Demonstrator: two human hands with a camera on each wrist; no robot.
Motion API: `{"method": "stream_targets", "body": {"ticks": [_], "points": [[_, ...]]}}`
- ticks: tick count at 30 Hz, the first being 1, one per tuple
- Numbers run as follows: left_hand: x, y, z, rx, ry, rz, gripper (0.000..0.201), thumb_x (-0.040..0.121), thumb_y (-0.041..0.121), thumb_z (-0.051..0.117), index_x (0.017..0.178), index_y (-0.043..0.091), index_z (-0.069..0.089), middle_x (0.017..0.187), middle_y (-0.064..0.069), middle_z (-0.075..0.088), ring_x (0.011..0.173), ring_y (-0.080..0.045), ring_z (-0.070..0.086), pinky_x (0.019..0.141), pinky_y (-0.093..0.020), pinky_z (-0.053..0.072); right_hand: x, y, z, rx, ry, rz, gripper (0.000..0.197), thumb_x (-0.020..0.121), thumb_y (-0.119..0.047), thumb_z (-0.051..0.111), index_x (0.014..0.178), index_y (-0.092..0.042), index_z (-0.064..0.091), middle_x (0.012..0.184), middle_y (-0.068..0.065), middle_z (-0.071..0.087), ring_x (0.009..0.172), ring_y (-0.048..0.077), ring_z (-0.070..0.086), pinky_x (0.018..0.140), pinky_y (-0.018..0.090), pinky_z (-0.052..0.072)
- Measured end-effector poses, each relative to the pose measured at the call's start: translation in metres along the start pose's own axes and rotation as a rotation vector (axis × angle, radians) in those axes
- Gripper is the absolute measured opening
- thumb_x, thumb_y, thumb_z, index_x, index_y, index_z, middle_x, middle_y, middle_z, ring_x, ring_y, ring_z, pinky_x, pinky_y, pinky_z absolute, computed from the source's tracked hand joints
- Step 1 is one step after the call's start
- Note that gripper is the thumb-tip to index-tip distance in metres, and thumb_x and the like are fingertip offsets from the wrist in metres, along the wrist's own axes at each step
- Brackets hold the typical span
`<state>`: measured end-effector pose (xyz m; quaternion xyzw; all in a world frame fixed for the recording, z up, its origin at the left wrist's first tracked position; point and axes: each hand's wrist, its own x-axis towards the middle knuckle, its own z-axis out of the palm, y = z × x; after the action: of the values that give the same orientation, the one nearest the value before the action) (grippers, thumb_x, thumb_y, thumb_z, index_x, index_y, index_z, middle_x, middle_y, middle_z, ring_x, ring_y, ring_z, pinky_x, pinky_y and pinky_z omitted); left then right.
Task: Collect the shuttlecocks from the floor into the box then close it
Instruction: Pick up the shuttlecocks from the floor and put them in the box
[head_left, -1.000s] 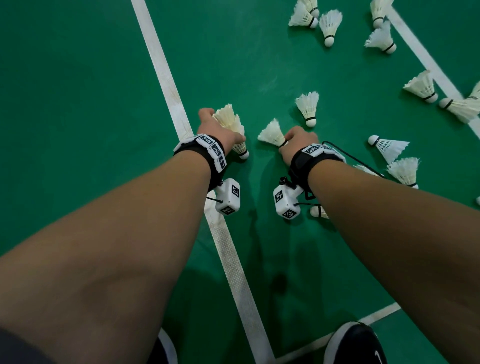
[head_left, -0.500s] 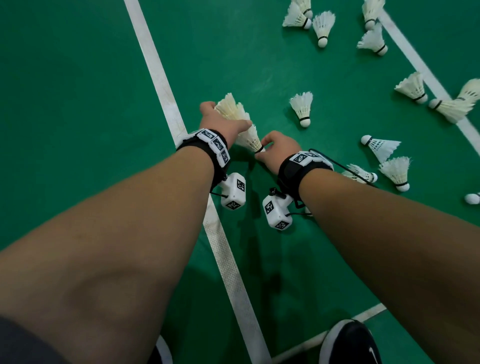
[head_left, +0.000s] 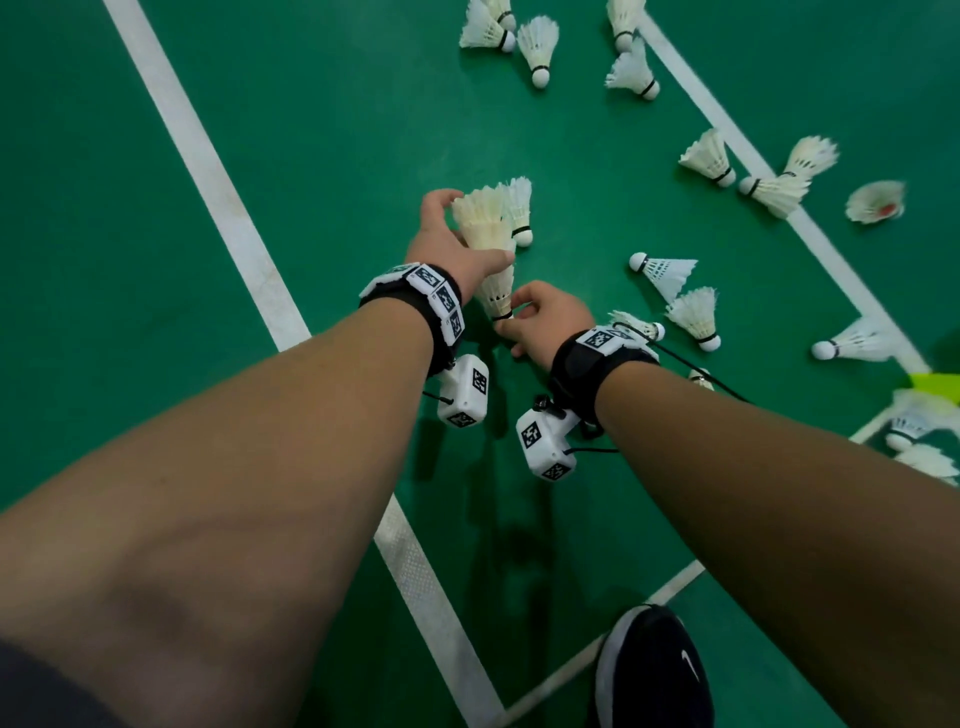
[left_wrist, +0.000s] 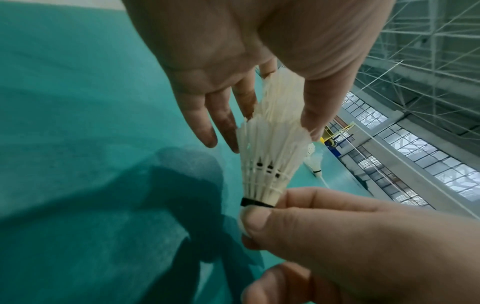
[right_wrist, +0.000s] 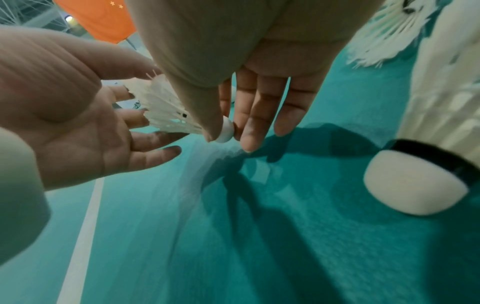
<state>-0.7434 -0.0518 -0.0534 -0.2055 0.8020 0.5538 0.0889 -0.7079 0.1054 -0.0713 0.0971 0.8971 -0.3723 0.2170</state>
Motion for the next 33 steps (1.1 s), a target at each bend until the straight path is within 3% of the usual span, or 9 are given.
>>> {"method": "stream_targets", "body": {"ticks": [3, 7, 9, 13, 17, 21, 24, 29, 33], "points": [[-0.005, 0.003, 0.011, 0.000, -0.040, 0.002, 0.089, 0.077, 0.030, 0.090, 0.145, 0.031, 0.033, 0.096, 0.003, 0.062, 0.079, -0.013, 0.065, 0.062, -0.025, 0.048, -0.003, 0.004, -0.007, -0.017, 0.017, 0.015, 0.026, 0.088, -0.031, 0.080, 0.111, -0.026, 0.068, 0.091, -0.007, 0.075, 0.063, 0.013, 0.076, 0.059, 0.026, 0.055], [-0.008, 0.004, 0.020, 0.013, -0.090, 0.010, 0.105, 0.069, 0.028, 0.098, 0.145, 0.026, 0.026, 0.126, -0.004, 0.057, 0.103, -0.023, 0.063, 0.084, -0.030, 0.050, -0.010, 0.007, -0.007, -0.033, 0.000, 0.024, 0.024, 0.089, -0.032, 0.079, 0.110, -0.027, 0.068, 0.084, -0.009, 0.075, 0.061, 0.008, 0.076, 0.055, 0.025, 0.051], [-0.008, 0.005, 0.022, 0.072, -0.107, 0.024, 0.108, 0.067, 0.026, 0.099, 0.146, 0.025, 0.024, 0.130, -0.005, 0.055, 0.106, -0.025, 0.062, 0.085, -0.030, 0.050, -0.012, 0.008, -0.006, -0.002, -0.022, 0.025, 0.026, 0.090, -0.029, 0.078, 0.114, -0.025, 0.071, 0.081, -0.009, 0.075, 0.065, 0.012, 0.077, 0.057, 0.026, 0.052], [-0.007, 0.006, 0.022, 0.162, -0.116, 0.058, 0.105, 0.070, 0.018, 0.094, 0.147, 0.029, 0.024, 0.127, -0.006, 0.056, 0.098, -0.024, 0.065, 0.063, -0.020, 0.046, -0.011, 0.000, -0.010, -0.164, -0.017, -0.010, 0.025, 0.092, -0.025, 0.066, 0.116, -0.026, 0.075, 0.101, -0.001, 0.078, 0.089, 0.021, 0.074, 0.075, 0.030, 0.057], [-0.009, 0.009, 0.023, 0.196, -0.124, 0.078, 0.099, 0.073, 0.008, 0.083, 0.148, 0.031, 0.023, 0.124, -0.009, 0.059, 0.091, -0.025, 0.069, 0.069, -0.032, 0.059, -0.003, -0.003, -0.028, -0.396, 0.155, -0.034, 0.026, 0.092, -0.025, 0.065, 0.116, -0.024, 0.073, 0.124, 0.007, 0.065, 0.115, 0.031, 0.061, 0.098, 0.036, 0.049], [-0.011, 0.012, 0.027, 0.236, -0.167, 0.117, 0.102, 0.079, 0.004, 0.078, 0.155, 0.033, 0.017, 0.120, -0.008, 0.062, 0.076, -0.018, 0.066, 0.053, -0.025, 0.048, -0.001, 0.013, -0.046, -0.699, 0.269, 0.088, 0.038, 0.090, -0.031, 0.066, 0.127, -0.023, 0.062, 0.138, 0.012, 0.049, 0.128, 0.036, 0.047, 0.106, 0.047, 0.042], [-0.013, 0.012, 0.029, 0.264, -0.199, 0.158, 0.107, 0.080, 0.004, 0.078, 0.158, 0.035, 0.013, 0.113, -0.007, 0.064, 0.073, -0.017, 0.066, 0.051, -0.023, 0.046, -0.002, 0.026, -0.054, -0.739, 0.255, 0.227, 0.040, 0.092, -0.029, 0.063, 0.129, -0.014, 0.061, 0.142, 0.016, 0.044, 0.132, 0.038, 0.043, 0.107, 0.050, 0.043], [-0.014, 0.015, 0.027, 0.282, -0.191, 0.166, 0.108, 0.082, 0.003, 0.077, 0.160, 0.034, 0.010, 0.104, -0.004, 0.060, 0.068, -0.014, 0.062, 0.039, -0.014, 0.041, 0.000, 0.031, -0.070, -0.790, 0.322, 0.149, 0.033, 0.093, -0.025, 0.062, 0.125, -0.016, 0.062, 0.139, 0.014, 0.047, 0.127, 0.037, 0.045, 0.105, 0.049, 0.043], [-0.017, 0.016, 0.030, 0.322, -0.209, 0.174, 0.112, 0.082, 0.005, 0.078, 0.162, 0.036, 0.006, 0.104, -0.004, 0.060, 0.070, -0.016, 0.064, 0.048, -0.023, 0.047, -0.005, 0.039, -0.079, -0.887, 0.350, 0.263, 0.032, 0.093, -0.024, 0.062, 0.124, -0.016, 0.059, 0.136, 0.017, 0.047, 0.124, 0.040, 0.045, 0.104, 0.051, 0.040]]}}
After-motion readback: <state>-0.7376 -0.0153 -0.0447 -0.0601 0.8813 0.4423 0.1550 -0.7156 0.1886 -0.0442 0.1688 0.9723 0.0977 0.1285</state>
